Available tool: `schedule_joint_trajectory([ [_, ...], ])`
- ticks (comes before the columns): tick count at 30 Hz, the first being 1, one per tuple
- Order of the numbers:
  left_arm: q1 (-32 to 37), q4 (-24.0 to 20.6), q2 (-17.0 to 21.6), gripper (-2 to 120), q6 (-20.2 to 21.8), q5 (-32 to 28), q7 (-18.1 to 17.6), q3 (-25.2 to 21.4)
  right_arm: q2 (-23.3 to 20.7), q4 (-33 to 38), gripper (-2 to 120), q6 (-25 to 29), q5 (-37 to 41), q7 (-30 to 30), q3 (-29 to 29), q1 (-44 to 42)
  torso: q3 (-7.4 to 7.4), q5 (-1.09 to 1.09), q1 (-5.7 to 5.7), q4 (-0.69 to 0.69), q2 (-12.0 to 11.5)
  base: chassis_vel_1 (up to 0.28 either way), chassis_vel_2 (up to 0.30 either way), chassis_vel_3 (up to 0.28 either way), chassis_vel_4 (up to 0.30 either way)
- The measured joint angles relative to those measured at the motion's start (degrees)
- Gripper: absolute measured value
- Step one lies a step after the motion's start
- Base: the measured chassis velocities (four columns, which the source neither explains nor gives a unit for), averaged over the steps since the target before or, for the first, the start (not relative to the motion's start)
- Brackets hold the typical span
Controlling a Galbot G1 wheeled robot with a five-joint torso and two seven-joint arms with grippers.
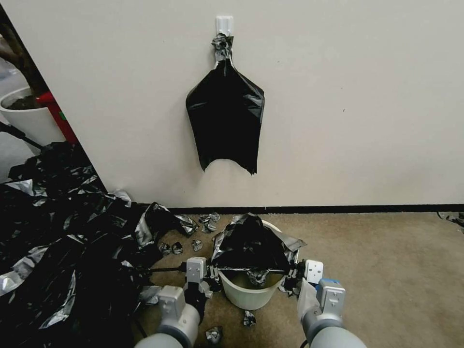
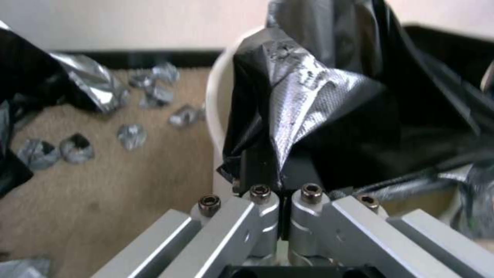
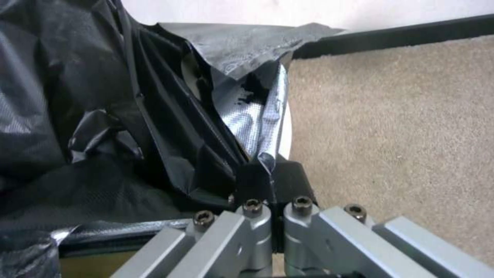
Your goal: Place a trash bag onto the trash bin.
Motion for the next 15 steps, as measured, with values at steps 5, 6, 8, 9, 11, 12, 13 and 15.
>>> schedule_joint_trajectory([
  [5,-2.6,-0.5,2.6,0,6.9,-3.3,-0.2,-0.4,-2.0,0.9,0,-3.7,2.4,0.0,0.4,0.7,0.0,0.0,0.0,0.0,0.0,0.0,0.0,0.0,0.0],
  [6,-2.8,-0.4,2.9,0,7.4,-3.5,-0.3,-0.3,-2.2,0.9,0,-4.0,2.4,0.0,0.2,0.8,0.0,0.0,0.0,0.0,0.0,0.0,0.0,0.0,0.0],
  [8,-3.3,-0.2,3.4,0,8.4,-4.1,-0.8,0.0,-2.6,0.7,0,-4.5,2.5,0.0,-0.4,0.9,0.0,0.0,0.0,0.0,0.0,0.0,0.0,0.0,0.0],
  [9,-3.7,0.0,3.9,0,8.7,-4.9,-1.4,0.1,-2.8,0.5,0,-5.0,2.4,0.0,-1.0,1.1,0.0,0.0,0.0,0.0,0.0,0.0,0.0,0.0,0.0],
  [11,-4.0,0.1,4.2,0,8.7,-5.4,-1.7,0.2,-2.9,0.2,0,-5.2,2.3,0.1,-1.3,1.1,0.0,0.0,0.0,0.0,0.0,0.0,0.0,0.0,0.0],
  [12,-4.3,0.3,5.0,0,8.7,-5.8,-2.1,0.4,-2.9,-0.4,0,-5.5,2.2,0.4,-2.1,1.1,0.0,0.0,0.0,0.0,0.0,0.0,0.0,0.0,0.0],
  [13,-4.4,0.5,5.2,0,8.7,-5.9,-2.3,0.5,-2.8,-0.6,0,-5.6,2.1,0.5,-2.4,1.2,0.0,0.01,0.0,0.0,0.0,0.0,0.0,0.0,0.0],
  [15,-4.6,0.8,5.6,0,8.7,-5.9,-2.4,0.6,-2.7,-0.9,0,-5.7,1.9,0.6,-2.8,1.2,0.0,0.01,0.0,0.0,0.0,0.0,0.0,0.0,0.0],
])
